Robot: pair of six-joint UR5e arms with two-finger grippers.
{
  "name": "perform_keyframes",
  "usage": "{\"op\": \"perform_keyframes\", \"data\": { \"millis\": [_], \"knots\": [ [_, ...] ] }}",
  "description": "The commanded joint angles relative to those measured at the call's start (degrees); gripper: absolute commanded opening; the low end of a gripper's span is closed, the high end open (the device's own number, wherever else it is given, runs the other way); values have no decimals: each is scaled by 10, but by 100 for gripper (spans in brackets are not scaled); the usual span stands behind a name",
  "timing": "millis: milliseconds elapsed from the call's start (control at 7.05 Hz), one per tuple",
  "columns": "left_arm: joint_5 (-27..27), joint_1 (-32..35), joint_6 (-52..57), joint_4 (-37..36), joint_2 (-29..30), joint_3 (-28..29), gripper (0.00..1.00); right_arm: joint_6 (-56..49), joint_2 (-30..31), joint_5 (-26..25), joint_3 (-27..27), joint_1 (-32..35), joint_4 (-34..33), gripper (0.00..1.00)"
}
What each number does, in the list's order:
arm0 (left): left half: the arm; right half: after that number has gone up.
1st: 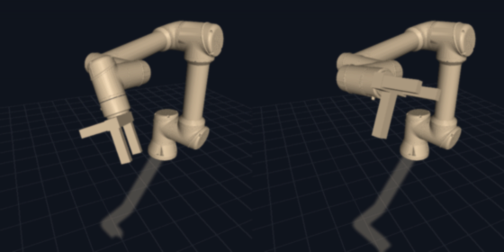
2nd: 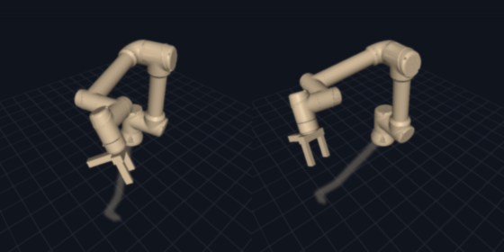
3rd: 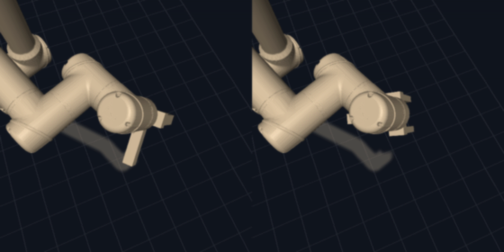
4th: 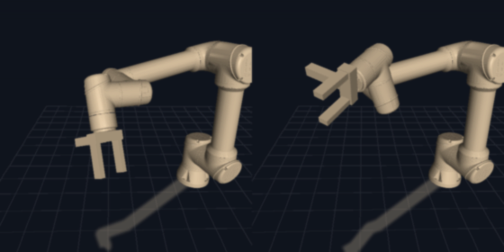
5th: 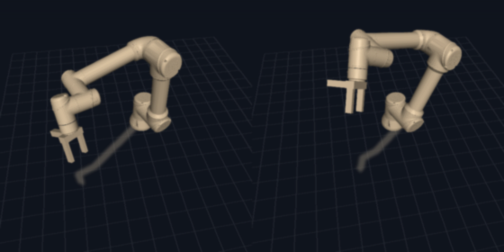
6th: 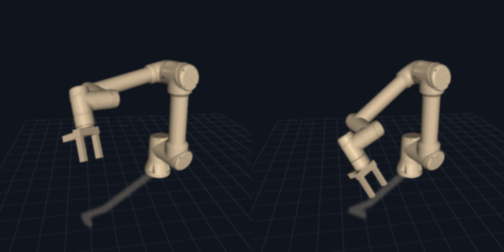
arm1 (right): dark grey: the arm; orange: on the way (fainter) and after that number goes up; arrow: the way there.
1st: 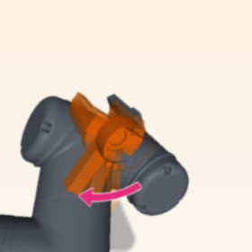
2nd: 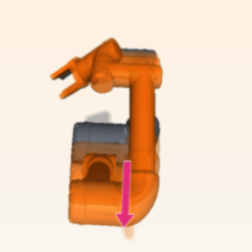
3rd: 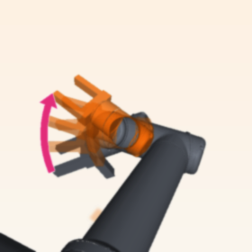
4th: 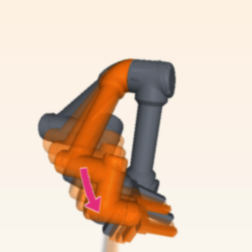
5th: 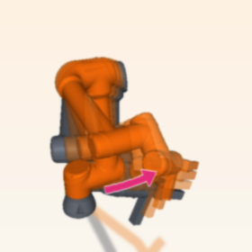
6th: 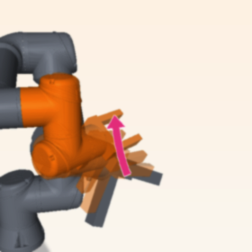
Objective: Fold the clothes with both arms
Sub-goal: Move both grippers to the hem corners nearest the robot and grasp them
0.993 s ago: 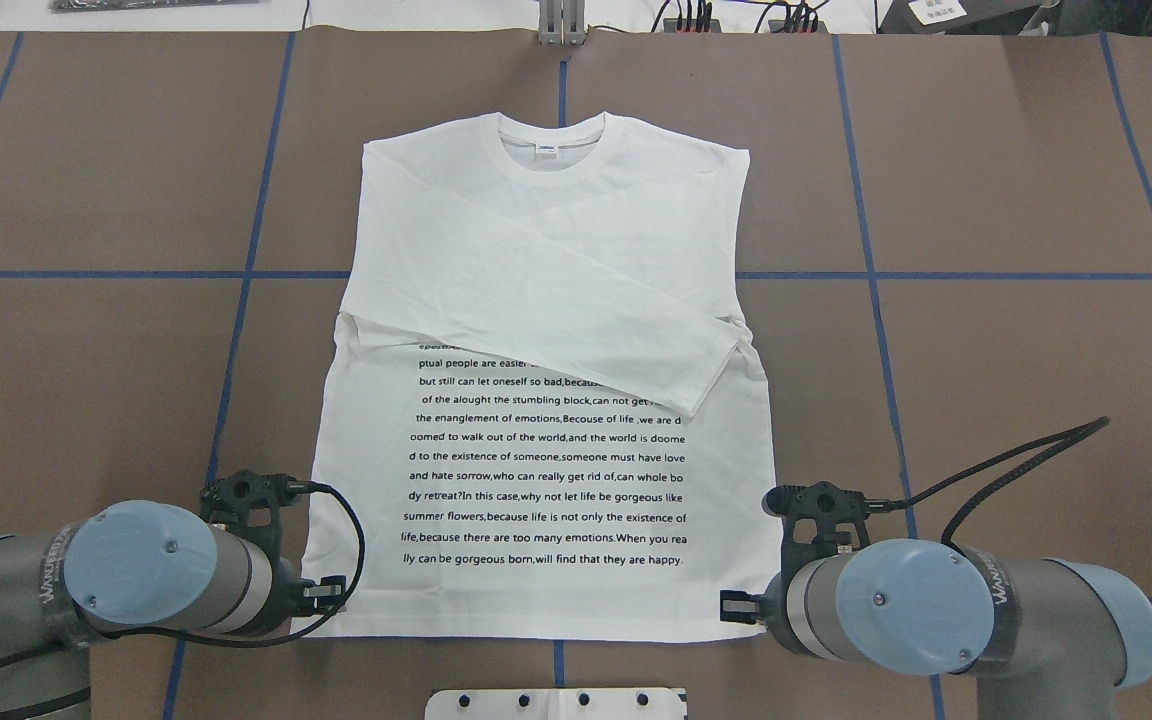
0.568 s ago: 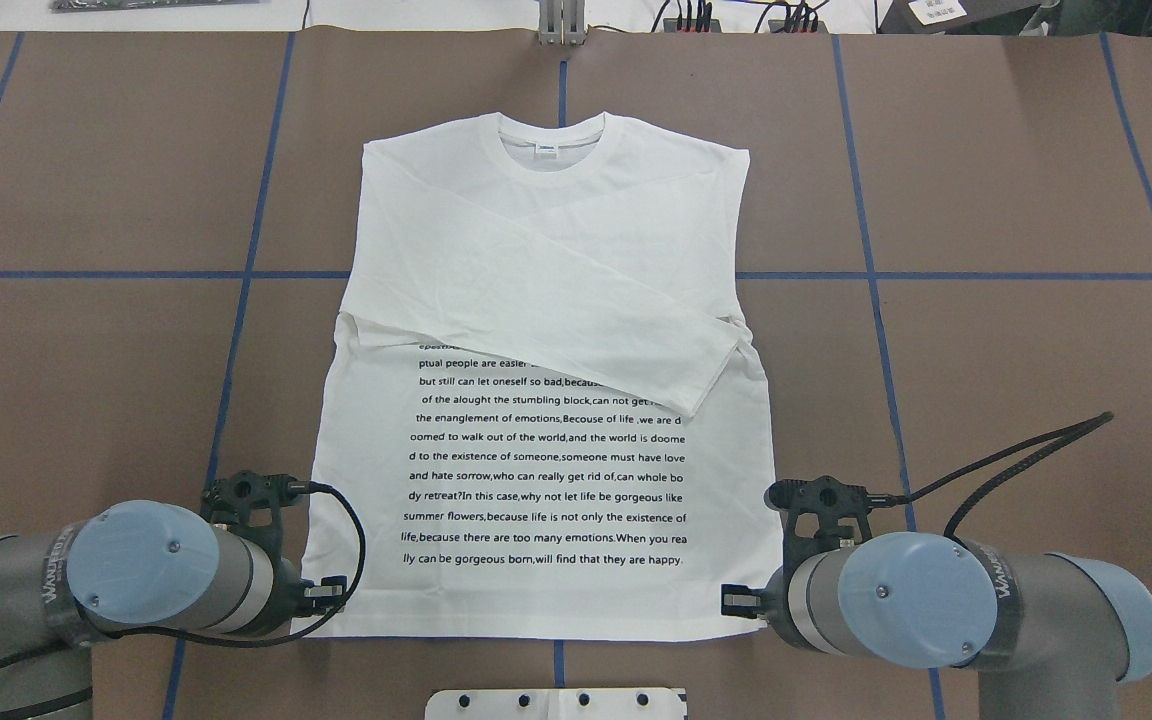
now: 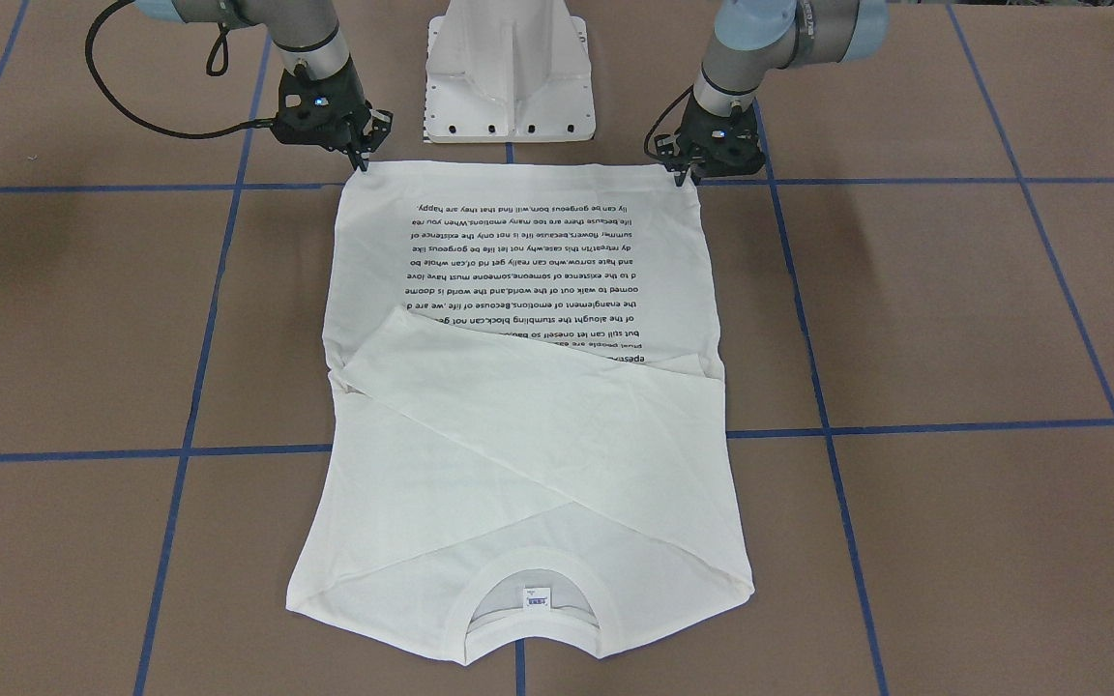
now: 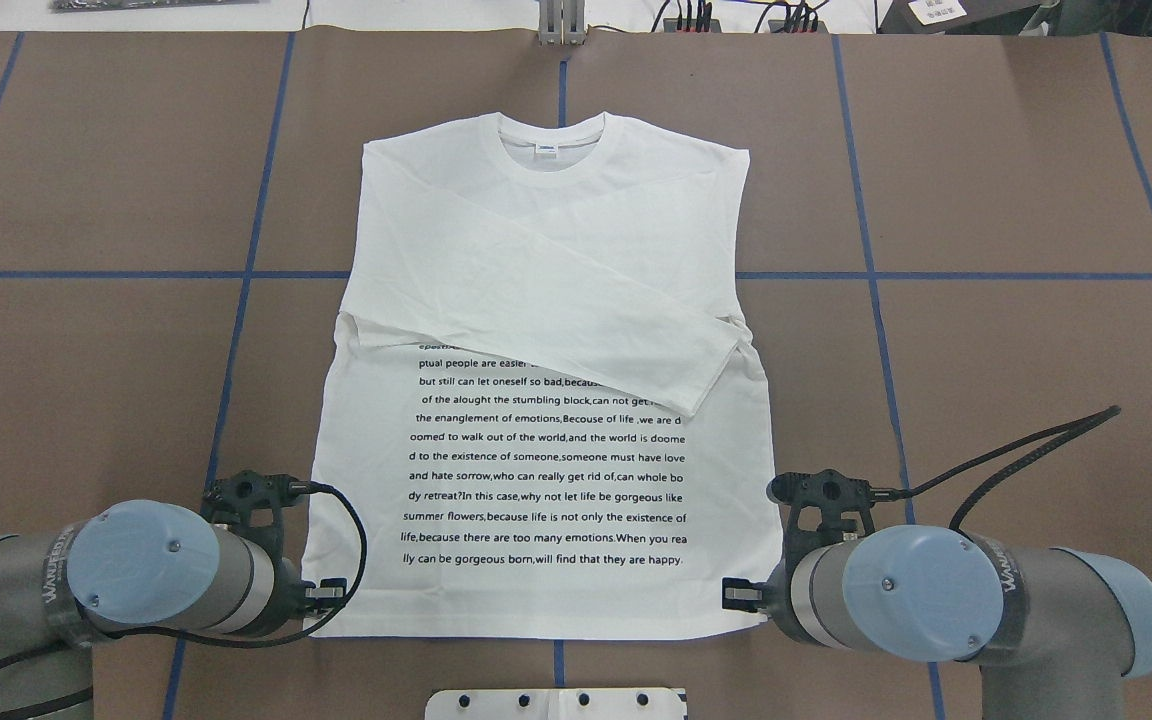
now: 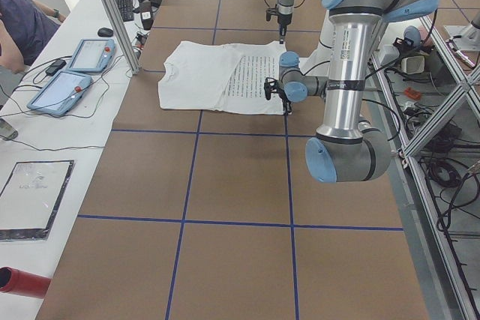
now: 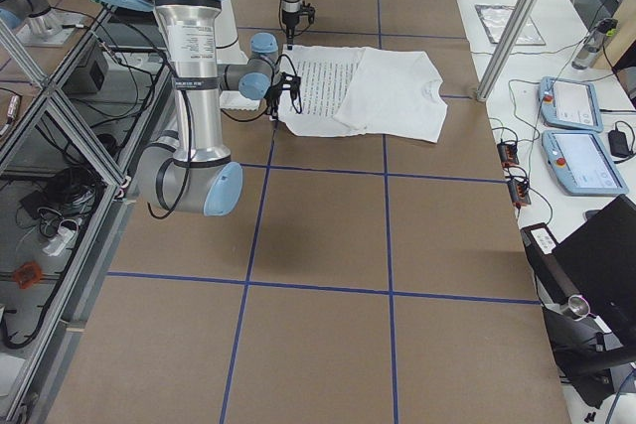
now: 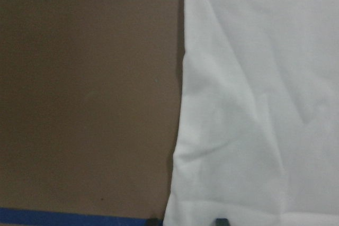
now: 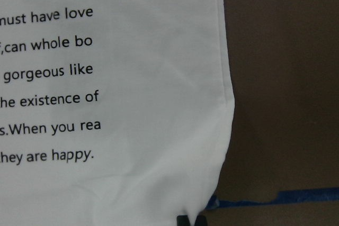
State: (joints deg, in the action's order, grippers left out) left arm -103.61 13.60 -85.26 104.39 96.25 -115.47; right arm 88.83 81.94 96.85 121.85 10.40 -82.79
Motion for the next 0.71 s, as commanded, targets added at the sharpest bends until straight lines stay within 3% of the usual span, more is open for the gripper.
{"op": "perform_keyframes", "data": {
  "millis": [0,568],
  "knots": [
    [-3,-2,4,-11,5,-7,0,0,-2,-1,1,0,0,0],
    [-5,3,8,-71,7,-73,0,-7,-1,12,23,26,3,0]
  ]
}}
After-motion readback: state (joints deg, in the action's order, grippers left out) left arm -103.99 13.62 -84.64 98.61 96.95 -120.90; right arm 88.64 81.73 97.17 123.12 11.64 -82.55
